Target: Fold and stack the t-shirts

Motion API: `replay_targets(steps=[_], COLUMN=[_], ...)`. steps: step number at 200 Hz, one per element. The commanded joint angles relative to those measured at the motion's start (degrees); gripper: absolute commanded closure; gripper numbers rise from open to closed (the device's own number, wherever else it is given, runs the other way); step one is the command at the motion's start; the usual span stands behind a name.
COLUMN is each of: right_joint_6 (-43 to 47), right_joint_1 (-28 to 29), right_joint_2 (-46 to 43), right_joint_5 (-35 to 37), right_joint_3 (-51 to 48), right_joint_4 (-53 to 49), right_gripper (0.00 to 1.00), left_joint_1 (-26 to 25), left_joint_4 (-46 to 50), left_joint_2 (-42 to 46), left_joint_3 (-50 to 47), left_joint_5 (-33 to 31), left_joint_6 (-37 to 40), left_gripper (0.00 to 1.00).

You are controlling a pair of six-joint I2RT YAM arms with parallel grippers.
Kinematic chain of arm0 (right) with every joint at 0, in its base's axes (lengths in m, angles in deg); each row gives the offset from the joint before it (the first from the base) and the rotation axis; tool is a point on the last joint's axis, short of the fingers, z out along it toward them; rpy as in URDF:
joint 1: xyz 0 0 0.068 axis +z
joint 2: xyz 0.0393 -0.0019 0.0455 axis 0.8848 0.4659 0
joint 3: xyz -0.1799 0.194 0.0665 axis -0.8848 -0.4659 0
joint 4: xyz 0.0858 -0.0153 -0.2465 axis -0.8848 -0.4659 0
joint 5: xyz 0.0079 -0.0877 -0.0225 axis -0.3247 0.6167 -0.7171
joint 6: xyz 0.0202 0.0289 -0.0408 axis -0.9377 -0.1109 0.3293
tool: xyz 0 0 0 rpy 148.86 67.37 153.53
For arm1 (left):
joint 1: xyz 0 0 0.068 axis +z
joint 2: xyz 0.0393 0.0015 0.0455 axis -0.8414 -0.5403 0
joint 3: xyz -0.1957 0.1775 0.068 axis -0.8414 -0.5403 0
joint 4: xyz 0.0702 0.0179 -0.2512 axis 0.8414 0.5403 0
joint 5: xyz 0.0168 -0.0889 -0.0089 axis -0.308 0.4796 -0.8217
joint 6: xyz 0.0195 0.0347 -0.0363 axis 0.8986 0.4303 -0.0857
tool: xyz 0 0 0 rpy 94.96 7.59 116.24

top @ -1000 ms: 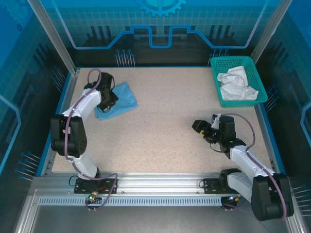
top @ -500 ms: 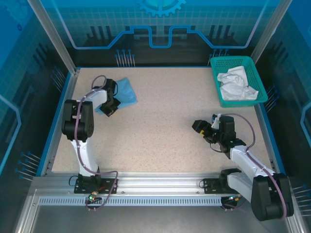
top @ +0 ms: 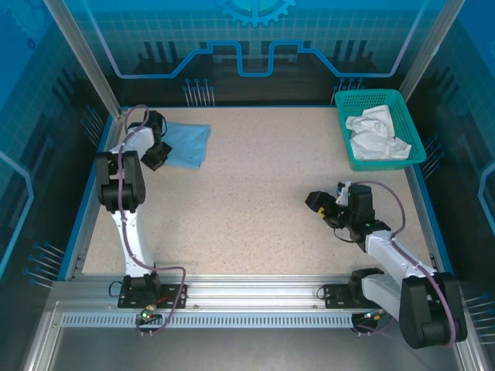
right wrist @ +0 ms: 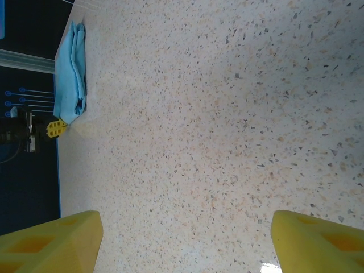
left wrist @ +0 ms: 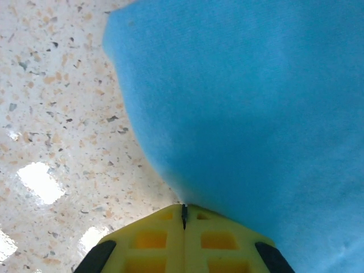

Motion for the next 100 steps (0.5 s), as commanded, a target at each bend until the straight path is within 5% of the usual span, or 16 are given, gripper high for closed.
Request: replay_targets(steps=[1,39,100], right_joint_6=[-0.4,-0.3,-0.2], right_joint_1=[-0.1,-0.1,0.1], right_joint_2=[0.5,1.0,1.3], right_joint_5=[-0.6,-0.8,-0.8], right_joint_3=[0.4,0.6,0.7], right_joint_4=[1.0,1.3,1.2], right_gripper=[0.21,0.21,0.21], left_joint_1=[-1.2,-5.1,-6.4], left_joint_4=[2.3,-2.3,-1.1], left_joint_2=[4.9,12.6,-3.9], left_joint_3=[0.1,-2.0,11.8], left_joint_5=[2.3,5.7,16.7], left_joint_6=[1.9,4.0,5.9], left_gripper=[0.94,0.9,1.0])
